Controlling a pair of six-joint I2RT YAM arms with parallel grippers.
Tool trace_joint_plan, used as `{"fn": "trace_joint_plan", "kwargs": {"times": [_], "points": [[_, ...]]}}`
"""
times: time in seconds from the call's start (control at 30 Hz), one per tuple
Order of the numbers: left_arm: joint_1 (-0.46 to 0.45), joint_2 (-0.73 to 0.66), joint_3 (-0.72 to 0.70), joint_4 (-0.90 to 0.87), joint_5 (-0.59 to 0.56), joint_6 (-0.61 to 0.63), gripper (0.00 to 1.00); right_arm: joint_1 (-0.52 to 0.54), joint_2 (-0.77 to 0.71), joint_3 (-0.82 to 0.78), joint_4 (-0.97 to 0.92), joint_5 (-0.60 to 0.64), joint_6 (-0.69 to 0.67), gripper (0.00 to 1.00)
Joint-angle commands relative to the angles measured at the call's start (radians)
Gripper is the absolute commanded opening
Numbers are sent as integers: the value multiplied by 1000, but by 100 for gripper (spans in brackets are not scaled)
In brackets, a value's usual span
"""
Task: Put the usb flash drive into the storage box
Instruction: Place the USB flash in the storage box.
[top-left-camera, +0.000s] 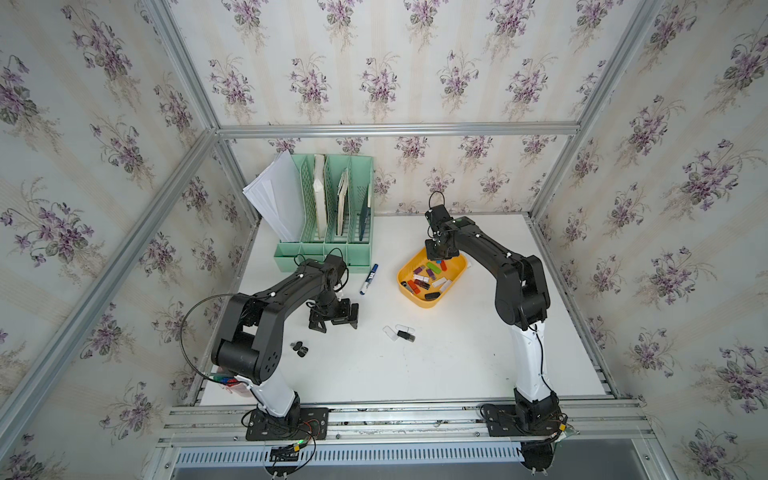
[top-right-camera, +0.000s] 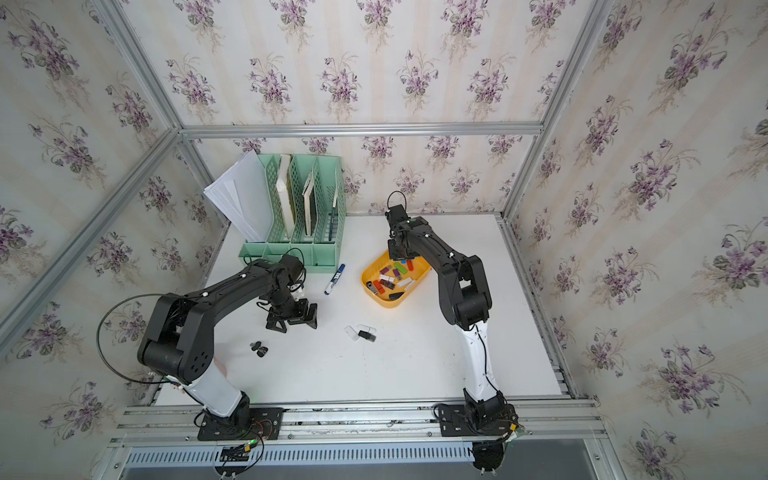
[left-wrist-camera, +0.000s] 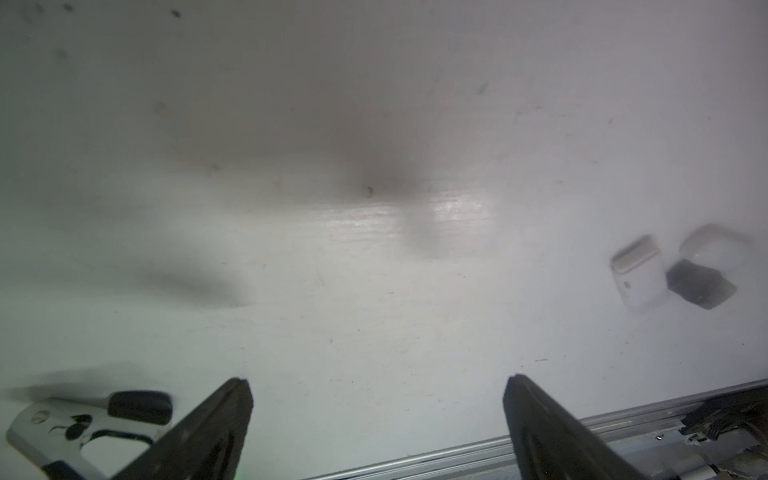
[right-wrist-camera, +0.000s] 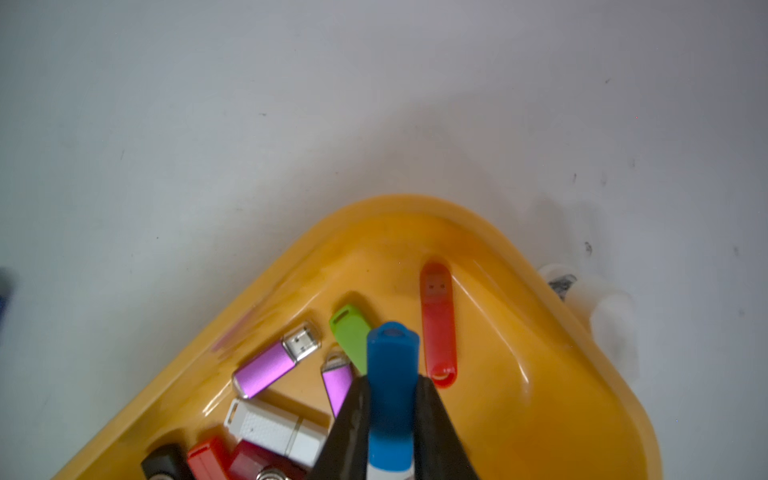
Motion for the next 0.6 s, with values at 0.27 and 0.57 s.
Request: {"fn": "trace_joint_plan", "kwargs": {"times": [0.27,0.57], "points": [[-2,38,5,25,19,7,99,-17,97,94,-8,31,-55,11],[-1,32,-12,30,19,6,99,-18,120,90,4,16,-45,11]]}}
